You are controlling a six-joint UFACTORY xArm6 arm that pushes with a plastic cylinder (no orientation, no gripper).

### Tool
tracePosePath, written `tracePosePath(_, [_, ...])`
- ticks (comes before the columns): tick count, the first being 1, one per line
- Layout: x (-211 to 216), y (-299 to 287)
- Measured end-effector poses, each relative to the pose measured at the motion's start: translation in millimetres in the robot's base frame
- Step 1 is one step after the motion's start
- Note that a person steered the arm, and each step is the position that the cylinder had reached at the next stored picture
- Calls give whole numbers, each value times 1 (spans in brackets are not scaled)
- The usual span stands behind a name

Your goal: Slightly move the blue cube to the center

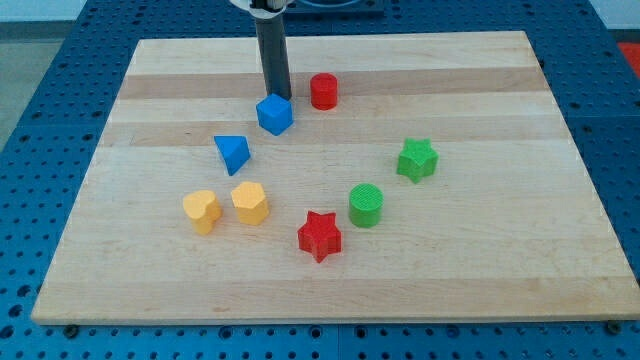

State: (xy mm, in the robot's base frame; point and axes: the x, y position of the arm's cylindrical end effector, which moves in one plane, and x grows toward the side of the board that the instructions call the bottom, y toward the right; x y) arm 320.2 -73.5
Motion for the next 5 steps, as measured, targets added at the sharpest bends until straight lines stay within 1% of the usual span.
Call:
tracePosePath(1, [-10, -19])
tracePosePath(2, [0, -62])
tracePosePath(4, [37, -137])
tracePosePath(5, [69, -166])
